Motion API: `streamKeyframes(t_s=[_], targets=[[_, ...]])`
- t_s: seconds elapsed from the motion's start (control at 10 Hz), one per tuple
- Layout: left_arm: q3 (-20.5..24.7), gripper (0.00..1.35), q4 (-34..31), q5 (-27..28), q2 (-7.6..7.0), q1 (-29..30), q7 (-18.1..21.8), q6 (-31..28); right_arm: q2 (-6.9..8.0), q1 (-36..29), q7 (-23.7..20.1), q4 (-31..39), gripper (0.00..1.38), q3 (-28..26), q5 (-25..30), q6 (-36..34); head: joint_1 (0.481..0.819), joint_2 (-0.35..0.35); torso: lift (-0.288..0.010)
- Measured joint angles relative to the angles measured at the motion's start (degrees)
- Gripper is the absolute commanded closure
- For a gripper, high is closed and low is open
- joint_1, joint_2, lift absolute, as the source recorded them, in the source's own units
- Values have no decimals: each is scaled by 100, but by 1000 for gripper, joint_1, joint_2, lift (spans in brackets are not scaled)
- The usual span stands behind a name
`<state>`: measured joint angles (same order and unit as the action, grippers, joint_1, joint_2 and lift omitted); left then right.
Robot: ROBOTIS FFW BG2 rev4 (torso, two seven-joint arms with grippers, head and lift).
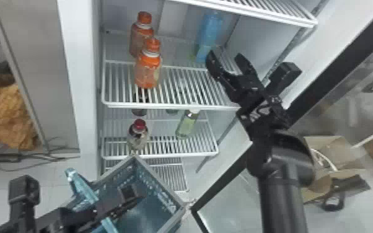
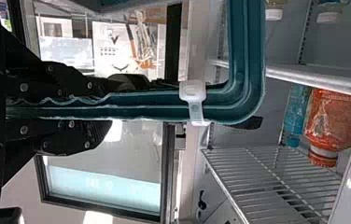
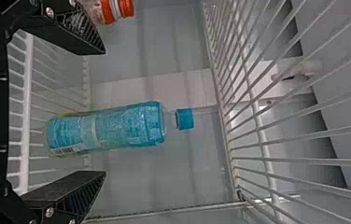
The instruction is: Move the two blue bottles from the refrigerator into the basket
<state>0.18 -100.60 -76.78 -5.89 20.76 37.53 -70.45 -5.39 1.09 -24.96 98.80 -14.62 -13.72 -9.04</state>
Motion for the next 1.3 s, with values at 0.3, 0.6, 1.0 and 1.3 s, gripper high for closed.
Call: streamKeyframes(t_s=[0.3,0.6,1.0,1.3], targets=[[-36,1202,40,0,0,-60,0,-13,-64,386,110,-439,134,94,56,77,695,-350,0],[-55,1202,62,10,-17,-104,0,-27,-151,773,207,-862,134,180,109,131,695,-350,0],[-75,1202,83,22,-22,-155,0,-28,-276,1331,260,-1537,134,395,158,132,695,-350,0],[-75,1202,90,33,-26,-186,0,-28,-325,1733,328,-2059,136,573,228,129,695,-350,0]])
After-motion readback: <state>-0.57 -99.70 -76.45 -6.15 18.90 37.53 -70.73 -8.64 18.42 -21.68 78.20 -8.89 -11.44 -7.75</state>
